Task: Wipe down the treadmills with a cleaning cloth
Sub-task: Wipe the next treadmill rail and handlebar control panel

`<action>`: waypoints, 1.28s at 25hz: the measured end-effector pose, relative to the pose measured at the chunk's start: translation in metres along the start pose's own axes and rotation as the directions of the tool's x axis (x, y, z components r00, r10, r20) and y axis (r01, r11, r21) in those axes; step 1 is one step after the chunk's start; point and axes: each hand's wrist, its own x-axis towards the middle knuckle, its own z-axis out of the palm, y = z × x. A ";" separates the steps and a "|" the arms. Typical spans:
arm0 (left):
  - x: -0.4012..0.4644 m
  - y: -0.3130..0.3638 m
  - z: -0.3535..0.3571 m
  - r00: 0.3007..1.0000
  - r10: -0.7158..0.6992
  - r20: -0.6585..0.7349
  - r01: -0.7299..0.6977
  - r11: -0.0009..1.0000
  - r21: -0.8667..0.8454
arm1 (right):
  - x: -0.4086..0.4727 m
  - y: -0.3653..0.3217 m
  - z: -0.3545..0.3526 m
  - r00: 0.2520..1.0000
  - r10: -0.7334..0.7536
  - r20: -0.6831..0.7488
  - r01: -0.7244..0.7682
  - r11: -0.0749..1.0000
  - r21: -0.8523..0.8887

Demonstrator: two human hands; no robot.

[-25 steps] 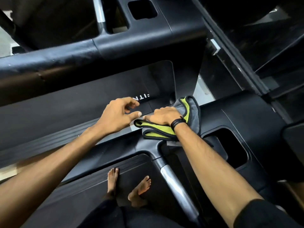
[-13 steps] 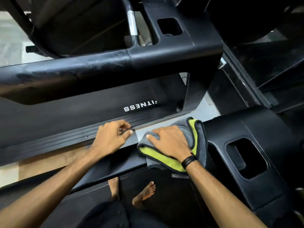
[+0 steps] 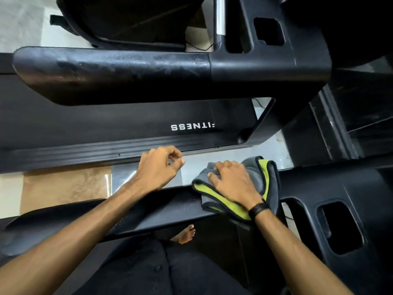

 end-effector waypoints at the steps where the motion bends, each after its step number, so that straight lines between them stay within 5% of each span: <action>1: 0.001 0.001 0.000 1.000 0.000 0.005 0.000 1.000 -0.015 | -0.015 -0.004 0.002 0.995 -0.014 -0.097 0.013 1.000 -0.014; 4: 0.001 0.003 0.003 1.000 0.002 0.019 -0.002 1.000 -0.018 | -0.021 -0.005 0.001 0.975 -0.018 -0.222 0.017 1.000 -0.007; 10: -0.010 0.000 0.008 0.995 -0.058 -0.078 0.059 0.998 0.011 | 0.063 -0.007 0.006 0.949 0.031 0.315 -0.054 0.996 0.067; 12: -0.019 -0.003 0.009 0.982 -0.101 -0.159 0.102 0.995 -0.002 | 0.071 -0.021 0.006 0.926 -0.018 0.378 0.003 0.999 0.041; 14: -0.028 -0.004 0.010 0.968 -0.126 -0.216 0.128 0.992 -0.001 | 0.056 -0.026 0.004 0.956 -0.084 0.281 0.078 0.996 0.030; 16: -0.039 -0.004 0.013 0.961 -0.134 -0.241 0.144 0.989 0.027 | 0.023 -0.024 0.004 0.977 -0.212 -0.022 0.213 0.977 0.027; 18: -0.051 -0.005 0.020 0.955 -0.119 -0.271 0.148 0.985 0.087 | -0.015 -0.017 0.006 0.887 -0.345 -0.307 0.360 0.933 -0.006; 20: -0.064 -0.003 0.022 0.938 -0.097 -0.334 0.150 0.979 0.138 | -0.034 -0.002 0.003 0.834 -0.402 -0.378 0.436 0.900 0.004; 24: -0.087 -0.010 0.013 0.896 -0.060 -0.440 0.167 0.964 0.209 | 0.017 0.033 -0.008 0.979 -0.201 -0.027 0.202 0.977 0.063; 27: -0.104 -0.023 0.001 0.858 -0.049 -0.511 0.199 0.950 0.242 | 0.055 0.023 -0.008 0.952 -0.101 0.290 0.068 0.991 0.119; 30: -0.110 -0.038 -0.008 0.852 -0.051 -0.522 0.229 0.931 0.283 | 0.064 -0.026 -0.002 0.915 -0.152 0.374 0.120 0.987 0.108; 32: -0.111 -0.044 -0.006 0.861 -0.017 -0.509 0.208 0.924 0.321 | 0.054 -0.051 0.000 0.934 -0.196 0.298 0.166 0.978 0.125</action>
